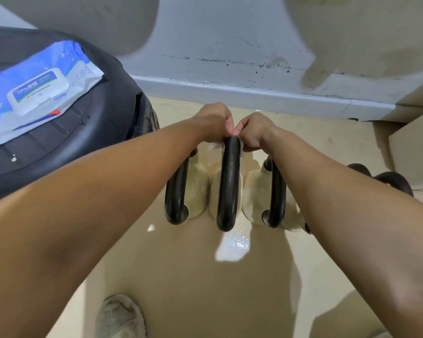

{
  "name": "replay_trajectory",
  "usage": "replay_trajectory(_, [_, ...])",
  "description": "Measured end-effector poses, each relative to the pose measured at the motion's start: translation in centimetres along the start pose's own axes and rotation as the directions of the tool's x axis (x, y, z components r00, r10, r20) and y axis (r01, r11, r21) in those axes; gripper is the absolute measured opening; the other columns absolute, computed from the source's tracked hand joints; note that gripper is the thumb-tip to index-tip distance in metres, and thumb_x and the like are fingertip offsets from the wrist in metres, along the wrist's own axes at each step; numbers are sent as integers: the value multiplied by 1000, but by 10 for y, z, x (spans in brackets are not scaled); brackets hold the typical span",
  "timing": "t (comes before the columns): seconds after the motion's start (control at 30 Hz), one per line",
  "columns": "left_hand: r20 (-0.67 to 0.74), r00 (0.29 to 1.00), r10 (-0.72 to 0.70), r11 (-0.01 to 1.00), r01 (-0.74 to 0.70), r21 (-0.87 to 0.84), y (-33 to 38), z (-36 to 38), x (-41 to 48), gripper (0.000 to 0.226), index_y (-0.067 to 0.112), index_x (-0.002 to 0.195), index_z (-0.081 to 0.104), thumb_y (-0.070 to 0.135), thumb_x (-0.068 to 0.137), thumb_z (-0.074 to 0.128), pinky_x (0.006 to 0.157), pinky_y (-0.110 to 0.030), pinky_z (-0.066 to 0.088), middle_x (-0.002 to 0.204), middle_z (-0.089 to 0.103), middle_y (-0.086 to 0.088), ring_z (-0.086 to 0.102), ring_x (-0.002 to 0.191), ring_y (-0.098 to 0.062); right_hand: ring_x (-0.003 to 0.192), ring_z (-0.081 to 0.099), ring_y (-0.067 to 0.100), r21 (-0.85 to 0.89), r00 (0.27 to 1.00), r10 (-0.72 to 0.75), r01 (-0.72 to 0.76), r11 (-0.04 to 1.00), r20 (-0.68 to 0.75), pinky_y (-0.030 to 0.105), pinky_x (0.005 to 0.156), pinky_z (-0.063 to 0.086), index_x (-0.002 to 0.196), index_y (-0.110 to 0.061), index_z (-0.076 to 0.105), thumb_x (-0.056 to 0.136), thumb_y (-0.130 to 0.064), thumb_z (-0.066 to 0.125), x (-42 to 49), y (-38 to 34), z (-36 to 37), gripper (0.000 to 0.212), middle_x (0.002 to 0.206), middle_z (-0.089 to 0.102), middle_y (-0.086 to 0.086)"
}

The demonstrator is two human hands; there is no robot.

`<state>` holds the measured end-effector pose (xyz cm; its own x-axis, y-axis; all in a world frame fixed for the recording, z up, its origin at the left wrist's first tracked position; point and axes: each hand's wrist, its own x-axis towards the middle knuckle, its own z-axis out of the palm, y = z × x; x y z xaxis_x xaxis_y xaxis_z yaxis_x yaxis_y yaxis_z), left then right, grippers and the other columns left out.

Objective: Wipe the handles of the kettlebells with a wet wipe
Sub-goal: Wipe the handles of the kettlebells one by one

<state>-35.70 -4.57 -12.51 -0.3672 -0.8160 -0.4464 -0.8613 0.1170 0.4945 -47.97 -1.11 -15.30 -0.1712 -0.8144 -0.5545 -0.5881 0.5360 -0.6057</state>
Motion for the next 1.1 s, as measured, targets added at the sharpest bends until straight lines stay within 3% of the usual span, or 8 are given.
replay_trajectory(0.13, [-6,1000,2,993,-3,-116,1,-25,-17,13,19,81,68,9,79,76,58,-19,45,75,65,3,60,68,-11,65,62,26,152,998,-60,64,986,-28,35,70,64,67,-12,67,82,14,54,-19,-9,-16,33,67,64,11])
replay_trajectory(0.27, [-18,999,41,988,-44,-148,6,-35,-49,14,19,82,68,11,78,79,60,-20,50,71,65,4,61,63,-9,69,62,24,319,981,-185,195,927,-65,43,81,62,70,-9,70,82,14,55,-53,-3,-21,29,70,66,12])
replay_trajectory(0.37, [-26,998,50,993,-53,-104,13,-29,-71,16,22,76,68,10,77,79,64,-21,52,69,62,9,58,65,-7,66,59,20,374,964,-238,265,889,-119,39,72,58,73,-11,71,81,-7,70,-74,8,-11,10,64,62,4])
replay_trajectory(0.47, [-19,999,39,994,-41,-105,18,-23,-92,20,23,73,69,7,76,81,64,-16,48,69,61,12,58,68,-6,66,57,16,429,958,-239,286,857,-161,39,75,56,78,-14,73,74,-27,79,-91,20,3,15,63,60,0])
replay_trajectory(0.6, [-69,996,48,992,-56,-110,15,-5,-123,21,21,70,68,4,75,79,58,-4,41,68,60,14,56,65,-3,61,54,-2,412,926,-273,363,836,-262,21,71,48,79,-18,71,85,-7,76,-122,35,24,14,64,57,-10])
replay_trajectory(0.7, [-138,989,51,982,-75,-174,4,14,-151,11,12,78,69,3,79,76,61,-2,41,74,63,10,59,71,-6,75,65,1,347,898,-284,398,849,-335,17,75,52,85,-19,72,88,-7,74,-151,44,42,12,78,69,-11])
replay_trajectory(0.97, [-187,969,-163,907,73,-415,-16,81,-210,13,18,75,66,9,82,73,66,-14,46,73,66,7,62,69,-7,70,58,-6,335,943,-181,272,902,-279,4,65,42,85,-18,71,90,-8,70,-200,69,80,12,78,66,-10])
replay_trajectory(1.1, [-153,954,-257,865,157,-477,-17,97,-224,17,20,86,61,5,83,69,66,-18,45,75,63,6,61,73,-15,71,59,12,355,973,-100,169,919,-206,23,69,45,74,-25,63,91,-2,58,-217,82,94,28,71,63,-10])
